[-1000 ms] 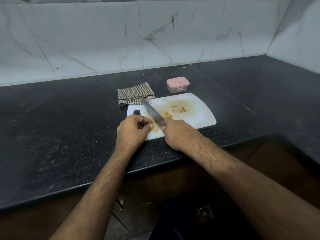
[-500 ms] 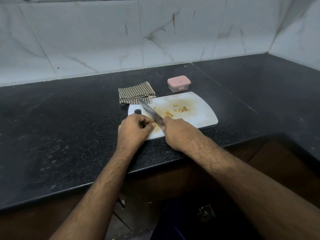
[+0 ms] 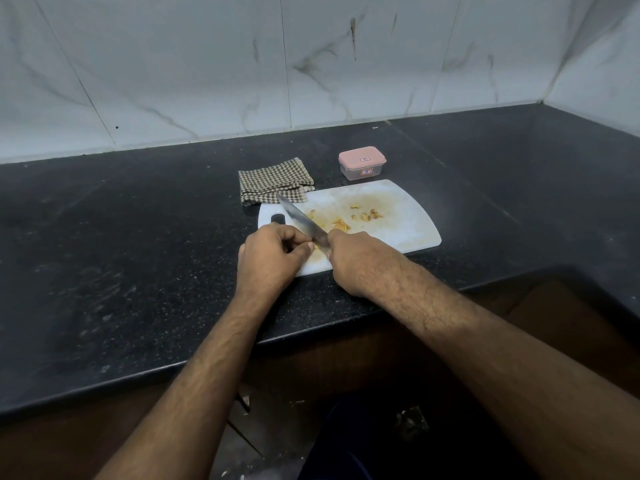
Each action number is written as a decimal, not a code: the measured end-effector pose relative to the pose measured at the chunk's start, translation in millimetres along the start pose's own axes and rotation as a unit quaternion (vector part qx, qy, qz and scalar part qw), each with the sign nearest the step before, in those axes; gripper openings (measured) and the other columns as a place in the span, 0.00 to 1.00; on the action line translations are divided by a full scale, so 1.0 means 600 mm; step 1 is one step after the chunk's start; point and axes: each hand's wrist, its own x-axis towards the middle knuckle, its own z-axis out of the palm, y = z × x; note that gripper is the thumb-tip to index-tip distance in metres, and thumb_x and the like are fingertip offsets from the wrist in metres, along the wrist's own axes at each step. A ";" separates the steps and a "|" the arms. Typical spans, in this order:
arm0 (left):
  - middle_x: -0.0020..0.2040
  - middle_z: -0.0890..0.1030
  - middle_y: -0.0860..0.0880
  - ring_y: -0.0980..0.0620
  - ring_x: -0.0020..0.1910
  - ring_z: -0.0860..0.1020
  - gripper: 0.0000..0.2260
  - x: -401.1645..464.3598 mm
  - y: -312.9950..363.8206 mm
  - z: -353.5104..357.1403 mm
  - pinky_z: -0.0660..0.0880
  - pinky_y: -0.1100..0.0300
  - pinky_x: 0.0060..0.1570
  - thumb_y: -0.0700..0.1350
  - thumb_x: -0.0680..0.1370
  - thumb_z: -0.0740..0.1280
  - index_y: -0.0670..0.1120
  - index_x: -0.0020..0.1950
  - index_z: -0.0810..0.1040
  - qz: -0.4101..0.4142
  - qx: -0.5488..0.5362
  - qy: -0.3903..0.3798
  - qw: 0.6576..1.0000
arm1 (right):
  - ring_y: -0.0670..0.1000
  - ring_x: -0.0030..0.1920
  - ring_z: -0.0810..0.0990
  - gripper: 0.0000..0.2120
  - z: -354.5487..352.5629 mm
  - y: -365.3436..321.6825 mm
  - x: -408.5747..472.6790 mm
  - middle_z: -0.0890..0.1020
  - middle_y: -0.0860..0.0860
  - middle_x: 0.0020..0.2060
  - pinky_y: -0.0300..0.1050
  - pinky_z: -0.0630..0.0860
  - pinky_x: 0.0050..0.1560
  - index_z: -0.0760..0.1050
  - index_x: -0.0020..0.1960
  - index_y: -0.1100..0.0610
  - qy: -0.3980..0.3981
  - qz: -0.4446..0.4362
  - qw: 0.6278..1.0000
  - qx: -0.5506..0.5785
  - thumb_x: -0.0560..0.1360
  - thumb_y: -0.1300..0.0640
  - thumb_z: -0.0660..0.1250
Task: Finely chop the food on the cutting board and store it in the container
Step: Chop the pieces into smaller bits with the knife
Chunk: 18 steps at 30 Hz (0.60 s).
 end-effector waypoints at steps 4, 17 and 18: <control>0.36 0.83 0.61 0.60 0.37 0.80 0.04 0.000 -0.002 0.001 0.81 0.50 0.49 0.47 0.75 0.76 0.55 0.41 0.86 0.004 -0.003 -0.004 1.000 | 0.53 0.49 0.75 0.22 -0.011 -0.007 0.002 0.73 0.52 0.47 0.48 0.75 0.49 0.66 0.72 0.54 -0.022 -0.001 1.000 -0.019 0.80 0.62 0.62; 0.33 0.82 0.59 0.59 0.34 0.79 0.05 -0.002 0.004 -0.002 0.80 0.56 0.43 0.46 0.76 0.77 0.56 0.41 0.86 -0.015 -0.008 -0.008 1.000 | 0.53 0.49 0.76 0.16 -0.008 0.008 0.007 0.78 0.54 0.55 0.47 0.72 0.44 0.67 0.71 0.56 -0.019 0.009 1.000 0.014 0.84 0.55 0.59; 0.33 0.82 0.60 0.60 0.34 0.78 0.05 -0.002 0.005 -0.002 0.80 0.56 0.43 0.46 0.76 0.77 0.56 0.41 0.86 -0.015 -0.009 -0.006 1.000 | 0.53 0.49 0.77 0.16 -0.008 0.008 0.007 0.78 0.54 0.55 0.47 0.72 0.44 0.67 0.71 0.56 -0.018 0.008 1.000 0.012 0.84 0.55 0.59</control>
